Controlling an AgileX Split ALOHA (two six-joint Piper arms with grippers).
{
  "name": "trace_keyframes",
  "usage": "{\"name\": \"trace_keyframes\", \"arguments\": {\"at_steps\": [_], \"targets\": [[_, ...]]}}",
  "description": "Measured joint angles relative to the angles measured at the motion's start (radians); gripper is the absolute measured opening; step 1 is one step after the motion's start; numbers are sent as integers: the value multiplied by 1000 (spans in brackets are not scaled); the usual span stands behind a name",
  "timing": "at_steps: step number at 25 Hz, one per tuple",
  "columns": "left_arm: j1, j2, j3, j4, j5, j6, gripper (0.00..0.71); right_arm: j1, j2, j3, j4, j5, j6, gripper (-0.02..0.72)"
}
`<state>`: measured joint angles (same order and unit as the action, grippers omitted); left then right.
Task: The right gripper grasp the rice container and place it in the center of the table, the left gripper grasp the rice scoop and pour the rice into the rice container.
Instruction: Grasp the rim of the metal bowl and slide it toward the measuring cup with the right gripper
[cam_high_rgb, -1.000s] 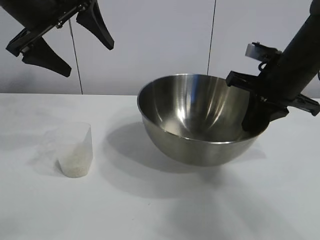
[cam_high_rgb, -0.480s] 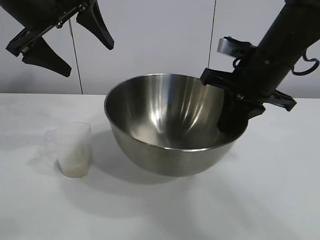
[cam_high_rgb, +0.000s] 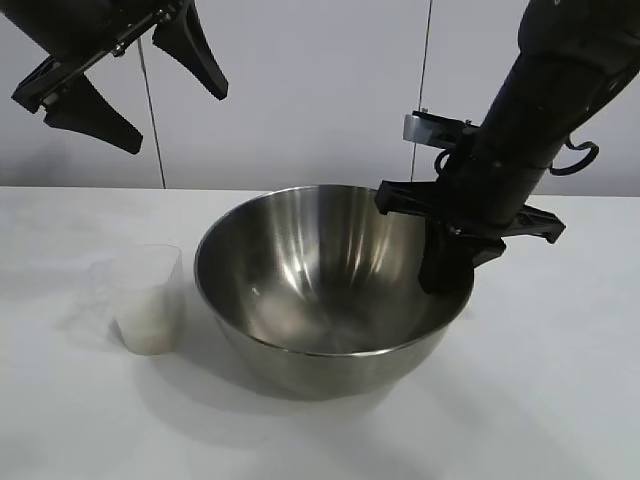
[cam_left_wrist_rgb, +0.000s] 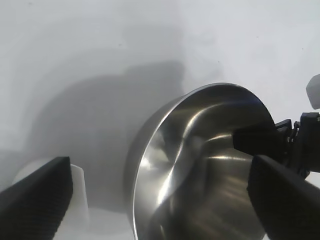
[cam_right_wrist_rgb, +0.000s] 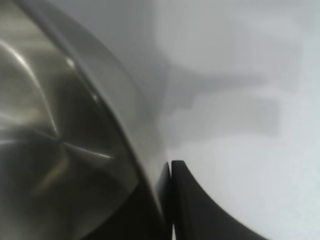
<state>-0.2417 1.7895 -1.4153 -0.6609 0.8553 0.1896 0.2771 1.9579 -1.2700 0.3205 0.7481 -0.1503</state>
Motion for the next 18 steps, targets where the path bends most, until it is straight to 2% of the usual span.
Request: {"name": "trace_keyframes", "arguments": {"at_steps": [10,12,13,14,17,18], "targets": [[0,0,0,0,0,0,686,0,33,-1,5,1,8,11],[0,0,0,0,0,0,686,0,33,-1,9,4,8,48],[0,0,0,0,0,0,686,0,33,-5,14,10,9,88],[0,0,0,0,0,0,686,0,33,-10,19,17,9,163],[0,0,0,0,0,0,686,0,32,-40,23,63,10,491],[0,0,0,0,0,0,686,0,29,-58,23,86,10,571]]}}
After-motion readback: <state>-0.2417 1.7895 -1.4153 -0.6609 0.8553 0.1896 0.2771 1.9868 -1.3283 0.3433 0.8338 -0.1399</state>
